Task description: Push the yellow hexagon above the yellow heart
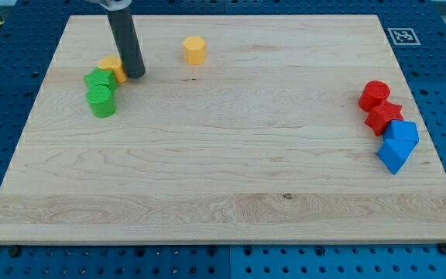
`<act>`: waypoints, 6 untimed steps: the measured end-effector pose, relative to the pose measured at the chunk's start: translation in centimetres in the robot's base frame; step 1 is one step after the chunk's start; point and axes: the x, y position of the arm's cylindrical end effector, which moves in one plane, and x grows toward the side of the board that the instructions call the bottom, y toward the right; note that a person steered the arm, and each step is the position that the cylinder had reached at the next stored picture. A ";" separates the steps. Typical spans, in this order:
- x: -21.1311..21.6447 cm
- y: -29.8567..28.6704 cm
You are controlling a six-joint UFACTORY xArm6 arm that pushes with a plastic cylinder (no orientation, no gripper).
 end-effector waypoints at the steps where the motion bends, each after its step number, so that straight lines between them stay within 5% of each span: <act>1: -1.7 2.9; 4: -9.1 11.5; 5: -6.8 17.2; 6: -3.9 16.5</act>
